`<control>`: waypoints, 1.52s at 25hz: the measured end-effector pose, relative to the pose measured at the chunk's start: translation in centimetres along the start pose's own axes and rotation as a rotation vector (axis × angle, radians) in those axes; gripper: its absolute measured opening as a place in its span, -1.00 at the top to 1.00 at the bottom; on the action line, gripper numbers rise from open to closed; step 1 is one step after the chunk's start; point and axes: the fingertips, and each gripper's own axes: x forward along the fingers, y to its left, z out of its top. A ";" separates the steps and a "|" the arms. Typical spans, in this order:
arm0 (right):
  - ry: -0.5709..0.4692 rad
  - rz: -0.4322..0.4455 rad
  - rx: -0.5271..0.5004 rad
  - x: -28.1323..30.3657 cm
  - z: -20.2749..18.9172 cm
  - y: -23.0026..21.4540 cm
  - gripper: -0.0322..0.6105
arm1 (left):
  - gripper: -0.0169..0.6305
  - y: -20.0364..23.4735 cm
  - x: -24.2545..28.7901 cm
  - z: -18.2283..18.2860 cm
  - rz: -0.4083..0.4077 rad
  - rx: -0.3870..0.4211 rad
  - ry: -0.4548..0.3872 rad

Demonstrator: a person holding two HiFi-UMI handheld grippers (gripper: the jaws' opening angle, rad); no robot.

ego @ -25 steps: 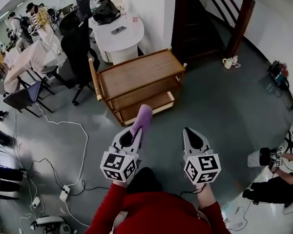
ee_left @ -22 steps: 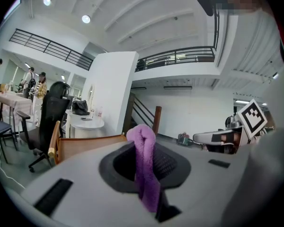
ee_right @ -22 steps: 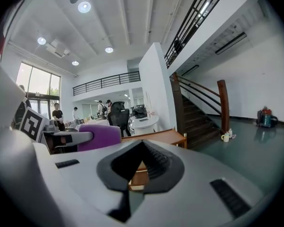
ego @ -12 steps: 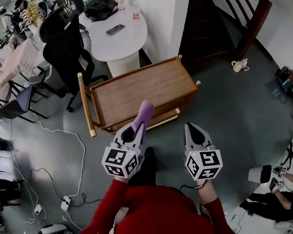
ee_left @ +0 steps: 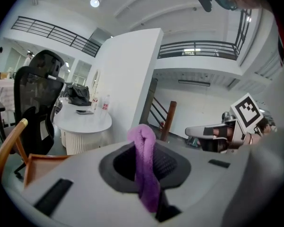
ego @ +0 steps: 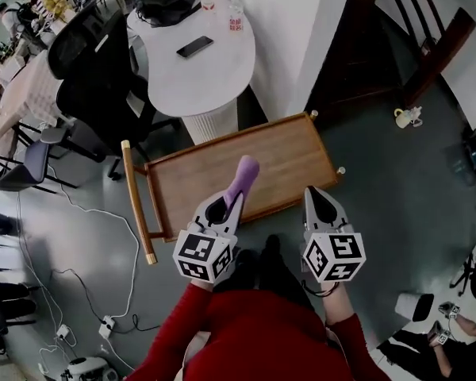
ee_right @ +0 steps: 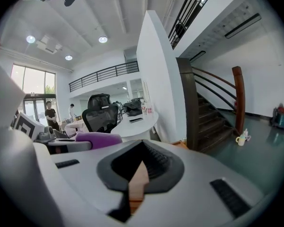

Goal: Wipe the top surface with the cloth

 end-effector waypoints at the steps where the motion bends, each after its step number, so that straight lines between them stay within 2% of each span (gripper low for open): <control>1: 0.010 0.006 0.001 0.6 0.1 -0.3 0.89 | 0.80 0.2 0.6 -0.2 0.006 -0.008 0.012; 4: 0.042 0.012 -0.001 1.9 0.3 -2.1 0.89 | 0.80 0.5 3.2 -1.2 0.013 -0.039 0.058; 6: 0.055 0.002 0.004 2.4 0.3 -4.0 0.89 | 0.80 0.1 6.9 -1.8 -0.015 -0.062 0.101; 9: 0.069 -0.024 0.015 2.6 0.6 -7.1 0.89 | 0.80 -1.1 15.0 -1.3 -0.051 -0.080 0.144; 14: 0.083 -0.080 0.049 3.2 0.9 -11.0 0.89 | 0.80 -3.2 27.2 -1.0 -0.037 -0.142 0.213; 18: 0.104 -0.102 0.072 3.4 0.6 -12.5 0.89 | 0.80 -4.6 31.4 -3.0 -0.028 -0.149 0.285; 21: 0.134 -0.092 0.083 3.2 0.4 -12.8 0.89 | 0.80 -3.9 32.4 -5.1 0.028 -0.151 0.341; 25: 0.174 -0.046 0.105 4.6 0.3 -12.4 0.89 | 0.80 -0.5 32.6 -5.8 0.121 -0.142 0.381; 28: 0.220 0.013 0.088 7.3 0.5 -10.7 0.89 | 0.80 4.6 30.5 -6.5 0.205 -0.167 0.410; 34: 0.296 0.247 0.010 12.2 0.0 -3.8 0.89 | 0.80 18.7 16.0 -10.0 0.515 -0.236 0.450; 38: 0.333 0.362 -0.035 14.2 -0.3 0.6 0.89 | 0.80 25.7 6.6 -10.6 0.708 -0.245 0.467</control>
